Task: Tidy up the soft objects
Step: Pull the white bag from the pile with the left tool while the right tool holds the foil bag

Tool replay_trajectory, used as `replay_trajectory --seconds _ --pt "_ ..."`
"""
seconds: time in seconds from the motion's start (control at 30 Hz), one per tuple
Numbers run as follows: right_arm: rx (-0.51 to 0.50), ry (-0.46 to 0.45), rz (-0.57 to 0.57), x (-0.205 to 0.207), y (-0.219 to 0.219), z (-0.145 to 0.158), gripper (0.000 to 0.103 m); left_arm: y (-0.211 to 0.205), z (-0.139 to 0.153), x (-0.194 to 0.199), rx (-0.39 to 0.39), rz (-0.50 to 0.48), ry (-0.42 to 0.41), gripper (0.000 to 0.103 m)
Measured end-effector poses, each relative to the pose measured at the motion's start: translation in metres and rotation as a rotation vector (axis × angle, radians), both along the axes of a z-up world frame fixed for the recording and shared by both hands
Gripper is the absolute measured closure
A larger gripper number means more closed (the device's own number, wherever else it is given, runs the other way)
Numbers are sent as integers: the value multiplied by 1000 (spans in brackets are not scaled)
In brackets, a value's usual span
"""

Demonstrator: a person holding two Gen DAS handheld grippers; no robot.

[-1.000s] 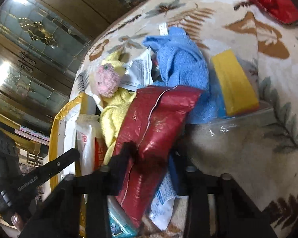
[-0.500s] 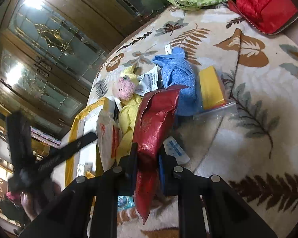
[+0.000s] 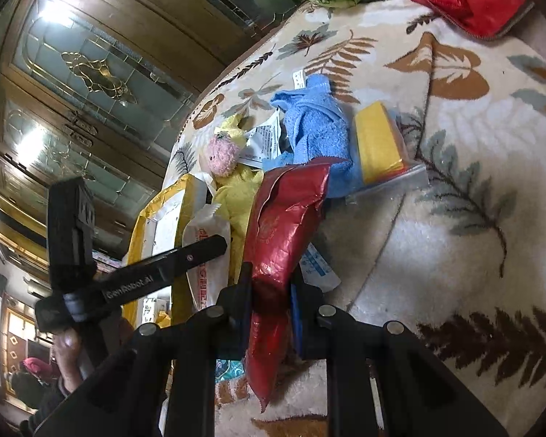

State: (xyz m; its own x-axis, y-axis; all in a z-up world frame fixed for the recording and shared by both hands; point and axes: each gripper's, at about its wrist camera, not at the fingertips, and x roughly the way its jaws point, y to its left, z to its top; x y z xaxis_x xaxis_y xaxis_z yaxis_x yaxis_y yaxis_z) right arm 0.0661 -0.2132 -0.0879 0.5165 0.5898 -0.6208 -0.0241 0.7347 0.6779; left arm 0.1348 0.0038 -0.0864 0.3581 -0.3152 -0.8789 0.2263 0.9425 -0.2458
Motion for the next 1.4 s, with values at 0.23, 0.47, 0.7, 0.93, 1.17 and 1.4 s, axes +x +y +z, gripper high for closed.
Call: replay_trajectory --seconds 0.23,0.47,0.7,0.93,1.17,1.4 --pt "28 31 -2 5 16 -10 60 16 8 -11 -107 54 -6 83" --pt "-23 4 -8 -4 12 10 87 51 27 -32 -299 134 0 84" --pt "-85 -86 16 -28 10 42 88 43 8 -32 -385 105 149 83" --pt "-59 -43 -2 -36 -5 30 88 23 16 -61 -235 27 118 83" --pt "-55 -33 -2 -32 -14 35 88 14 17 -79 -171 -14 49 57" --pt "-89 -39 -57 -38 -18 43 88 -3 -14 -59 -52 -34 114 59"
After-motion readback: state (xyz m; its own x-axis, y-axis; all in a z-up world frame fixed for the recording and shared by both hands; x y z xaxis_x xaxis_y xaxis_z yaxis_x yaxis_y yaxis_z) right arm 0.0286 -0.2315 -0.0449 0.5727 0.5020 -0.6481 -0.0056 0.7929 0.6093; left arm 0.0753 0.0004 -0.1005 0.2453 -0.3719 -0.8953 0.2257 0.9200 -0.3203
